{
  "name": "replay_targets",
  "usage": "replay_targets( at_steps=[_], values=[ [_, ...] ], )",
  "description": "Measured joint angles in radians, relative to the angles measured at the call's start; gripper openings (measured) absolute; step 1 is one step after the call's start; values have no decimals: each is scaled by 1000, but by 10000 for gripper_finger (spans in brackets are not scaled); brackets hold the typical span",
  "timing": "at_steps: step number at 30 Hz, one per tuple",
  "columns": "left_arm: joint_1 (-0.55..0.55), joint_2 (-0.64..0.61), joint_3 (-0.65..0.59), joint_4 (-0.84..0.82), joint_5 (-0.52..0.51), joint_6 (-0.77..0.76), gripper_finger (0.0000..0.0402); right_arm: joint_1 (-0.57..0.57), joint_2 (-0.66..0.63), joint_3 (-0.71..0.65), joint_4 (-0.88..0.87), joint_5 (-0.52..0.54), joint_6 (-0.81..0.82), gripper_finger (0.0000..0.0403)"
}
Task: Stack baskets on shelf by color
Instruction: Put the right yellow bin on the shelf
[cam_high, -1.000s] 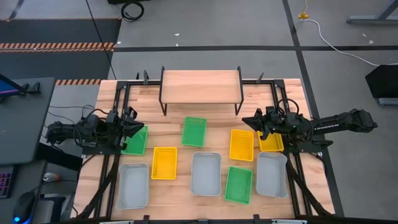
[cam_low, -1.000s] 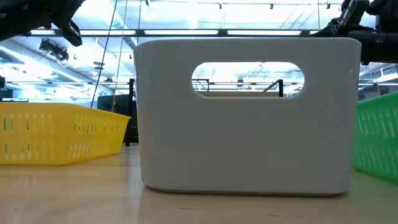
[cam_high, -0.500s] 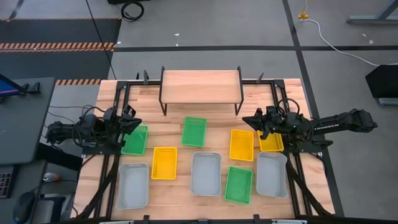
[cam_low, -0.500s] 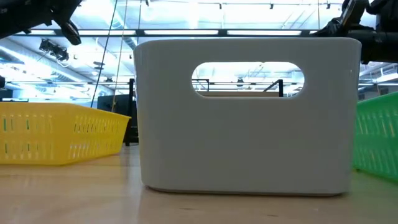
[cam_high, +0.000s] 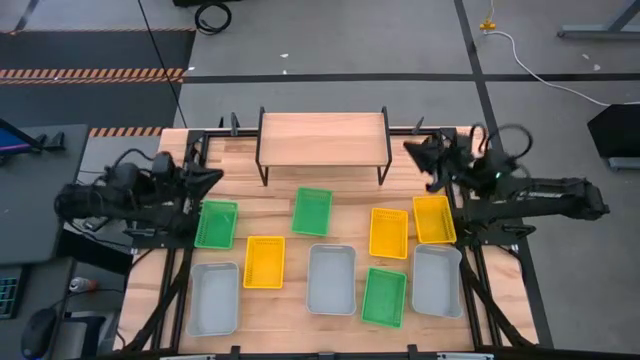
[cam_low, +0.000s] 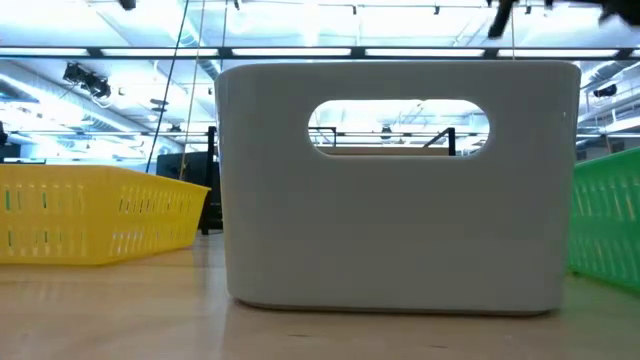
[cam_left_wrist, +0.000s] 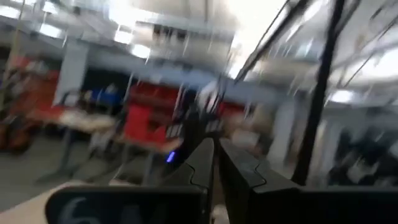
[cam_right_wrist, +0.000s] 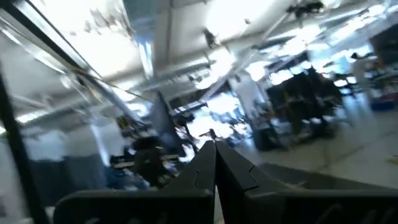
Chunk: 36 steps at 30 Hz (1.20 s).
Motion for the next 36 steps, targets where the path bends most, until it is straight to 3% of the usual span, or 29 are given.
replay_targets(
  at_steps=[7,11,17,23,29,36],
  values=[
    [26,367,455,-407,-200,8,36,-71,182,514,-785,-1,-13,10],
    [68,534,644,-464,-225,-58,32,-90,280,727,-1018,-18,21,10],
    [65,666,826,-440,-223,-97,29,-91,338,850,-951,-44,253,10],
    [66,733,905,-343,-225,-149,36,-91,340,857,-772,-59,439,10],
    [66,756,908,-214,-224,-153,30,-91,340,857,-700,-60,386,10],
    [64,770,908,-275,-225,-180,35,-108,358,857,-754,-57,302,18]
  ],
)
